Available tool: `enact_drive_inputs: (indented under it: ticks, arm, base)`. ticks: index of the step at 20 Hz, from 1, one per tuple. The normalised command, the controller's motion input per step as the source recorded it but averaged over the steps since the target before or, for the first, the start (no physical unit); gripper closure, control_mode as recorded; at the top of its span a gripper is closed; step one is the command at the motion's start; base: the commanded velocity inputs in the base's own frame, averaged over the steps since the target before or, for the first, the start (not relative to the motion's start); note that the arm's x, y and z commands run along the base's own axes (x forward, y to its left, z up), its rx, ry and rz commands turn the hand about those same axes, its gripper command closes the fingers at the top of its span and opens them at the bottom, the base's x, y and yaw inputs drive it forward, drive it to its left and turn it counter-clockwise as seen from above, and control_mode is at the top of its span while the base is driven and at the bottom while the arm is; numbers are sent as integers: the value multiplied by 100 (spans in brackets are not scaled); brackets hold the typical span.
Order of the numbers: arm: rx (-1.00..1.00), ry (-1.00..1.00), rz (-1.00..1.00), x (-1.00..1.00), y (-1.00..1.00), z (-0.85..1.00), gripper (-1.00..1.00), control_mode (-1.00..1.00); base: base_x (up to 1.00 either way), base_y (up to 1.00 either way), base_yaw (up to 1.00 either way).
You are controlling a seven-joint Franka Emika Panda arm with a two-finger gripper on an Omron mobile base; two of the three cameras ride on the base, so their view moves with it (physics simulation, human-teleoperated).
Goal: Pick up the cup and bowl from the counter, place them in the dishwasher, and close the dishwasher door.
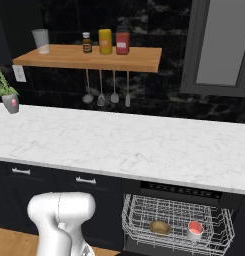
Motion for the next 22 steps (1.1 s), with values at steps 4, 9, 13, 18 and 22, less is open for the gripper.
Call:
enact_drive_inputs:
  ticks: [4,9,13,18,22]
  arm:
    - [42,-37,11,100,38,-30,-100,-100]
    - [32,-29,12,98,25,-57,-100,-100]
    - [27,-29,11,100,24,-56,-100,-100]
    - [21,-26,8,100,34,-49,-100,-100]
    - [21,-28,8,100,46,-26,-100,-100]
  base:
    - [0,0,0]
    - [0,0,0]
    - [0,0,0]
    - [0,0,0]
    - [0,0,0]
